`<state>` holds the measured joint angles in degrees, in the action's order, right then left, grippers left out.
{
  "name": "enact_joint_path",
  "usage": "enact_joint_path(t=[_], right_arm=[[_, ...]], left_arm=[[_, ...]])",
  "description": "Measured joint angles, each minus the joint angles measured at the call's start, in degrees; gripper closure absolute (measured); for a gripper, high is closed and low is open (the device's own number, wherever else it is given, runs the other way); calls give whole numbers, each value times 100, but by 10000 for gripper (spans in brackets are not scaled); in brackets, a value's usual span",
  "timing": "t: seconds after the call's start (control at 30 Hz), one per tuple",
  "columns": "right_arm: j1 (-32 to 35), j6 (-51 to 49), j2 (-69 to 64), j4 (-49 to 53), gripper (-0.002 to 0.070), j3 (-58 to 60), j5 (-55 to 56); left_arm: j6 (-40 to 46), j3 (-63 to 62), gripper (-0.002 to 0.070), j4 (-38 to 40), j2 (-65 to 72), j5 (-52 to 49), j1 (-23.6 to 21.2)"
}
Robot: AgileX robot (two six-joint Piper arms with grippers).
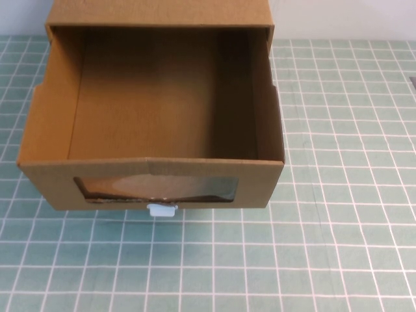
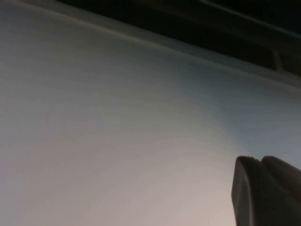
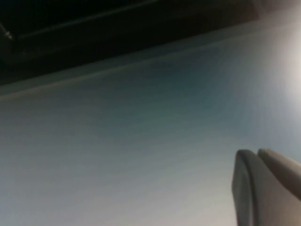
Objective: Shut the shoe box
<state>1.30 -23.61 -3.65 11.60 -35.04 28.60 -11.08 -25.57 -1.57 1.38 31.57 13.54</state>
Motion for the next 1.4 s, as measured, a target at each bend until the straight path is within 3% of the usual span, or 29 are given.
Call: enact_joint_path(t=[0.13, 0.4, 0.53, 0.73, 0.93, 1.07, 1.23, 1.4], right_arm=[[0, -391, -716, 227, 690, -1174, -1211], [0, -632, -2479, 307, 690, -3151, -5127], [0, 49, -3384, 240, 690, -3309, -6667], [-90, 1701, -4018, -606, 690, -3093, -7233], [-468, 2043, -4184, -2033, 690, -3080, -7228], [-614, 2755, -4405, -2767, 690, -3080, -7197], [-862, 4342, -4741, -3743, 690, -3080, -7587], [-1264, 5992, -5163, -4789, 690, -3080, -8299]], left_arm=[[0, -1214, 680, 0, 629, -1263, 0], [10, -3213, 680, 0, 2521, -4622, 0], [10, -3420, 680, -11, 3294, -5369, 0], [10, -3420, 680, 50, 4184, -5720, 0], [448, -3479, 680, 270, 4991, -5976, 0], [1460, -3877, 680, 1174, 5563, -6351, 0], [3129, -4706, 680, 2700, 6351, -7071, 0], [3560, -5898, 680, 3040, 7422, -7890, 0]])
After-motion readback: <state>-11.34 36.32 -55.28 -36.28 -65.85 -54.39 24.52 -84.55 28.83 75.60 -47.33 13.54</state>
